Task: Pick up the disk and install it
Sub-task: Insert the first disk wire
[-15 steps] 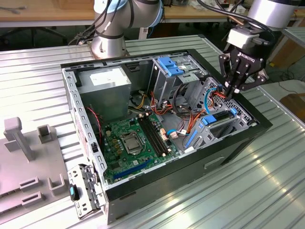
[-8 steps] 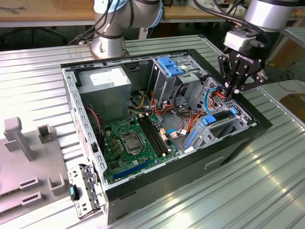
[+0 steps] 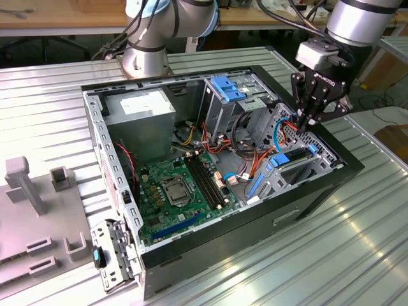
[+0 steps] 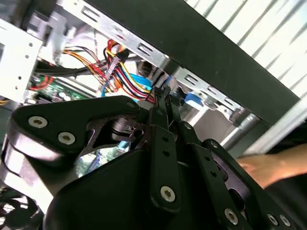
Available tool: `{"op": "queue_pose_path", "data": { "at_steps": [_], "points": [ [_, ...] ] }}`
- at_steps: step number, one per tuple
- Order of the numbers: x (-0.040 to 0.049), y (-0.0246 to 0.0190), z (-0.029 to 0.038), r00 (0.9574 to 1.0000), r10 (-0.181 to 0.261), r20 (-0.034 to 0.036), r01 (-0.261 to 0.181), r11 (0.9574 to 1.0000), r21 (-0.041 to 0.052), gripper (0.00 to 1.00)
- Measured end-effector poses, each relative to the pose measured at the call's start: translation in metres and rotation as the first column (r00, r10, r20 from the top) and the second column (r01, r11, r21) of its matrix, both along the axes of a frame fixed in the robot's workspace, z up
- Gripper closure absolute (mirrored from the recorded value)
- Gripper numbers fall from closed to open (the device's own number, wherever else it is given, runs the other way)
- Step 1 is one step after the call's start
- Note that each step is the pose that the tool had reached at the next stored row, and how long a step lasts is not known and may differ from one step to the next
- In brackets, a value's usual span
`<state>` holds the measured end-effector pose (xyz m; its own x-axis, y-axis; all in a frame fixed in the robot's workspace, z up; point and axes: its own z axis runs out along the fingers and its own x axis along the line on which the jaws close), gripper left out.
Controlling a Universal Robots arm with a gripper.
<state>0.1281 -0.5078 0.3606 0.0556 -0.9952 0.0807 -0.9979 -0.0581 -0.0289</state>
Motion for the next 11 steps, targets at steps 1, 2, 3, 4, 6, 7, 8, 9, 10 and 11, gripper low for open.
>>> {"op": "queue_pose_path", "data": {
  "at_steps": [1,2,3,4,6,7,8,9,10,11],
  "points": [
    [0.0000,-0.0006,0.0000,1.0000,0.000,0.0001,0.000,0.9999,0.0142,0.84],
    [0.0000,-0.0024,0.0000,1.0000,0.000,0.0000,0.000,0.9996,0.0282,0.84],
    [0.0000,-0.0045,-0.0001,1.0000,0.000,0.0000,0.000,0.9993,0.0364,0.84],
    [-0.0001,-0.0076,-0.0001,1.0000,0.000,0.0000,0.000,0.9992,0.0410,0.84],
    [-0.0002,-0.0116,-0.0002,1.0000,0.000,0.0000,0.000,0.9991,0.0429,0.84],
    [-0.0003,-0.0132,-0.0002,1.0000,0.000,0.0000,0.000,0.9991,0.0432,0.84],
    [-0.0004,-0.0151,-0.0002,1.0000,0.000,0.0000,0.000,0.9990,0.0442,0.84],
    [-0.0007,-0.0161,-0.0002,1.0000,0.000,0.0006,0.000,0.9989,0.0460,0.84],
    [-0.0025,-0.0186,-0.0002,1.0000,0.000,0.0020,0.000,0.9987,0.0503,0.84],
    [-0.0052,-0.0197,-0.0003,1.0000,0.000,0.0038,0.000,0.9985,0.0543,0.84]
  ]
}}
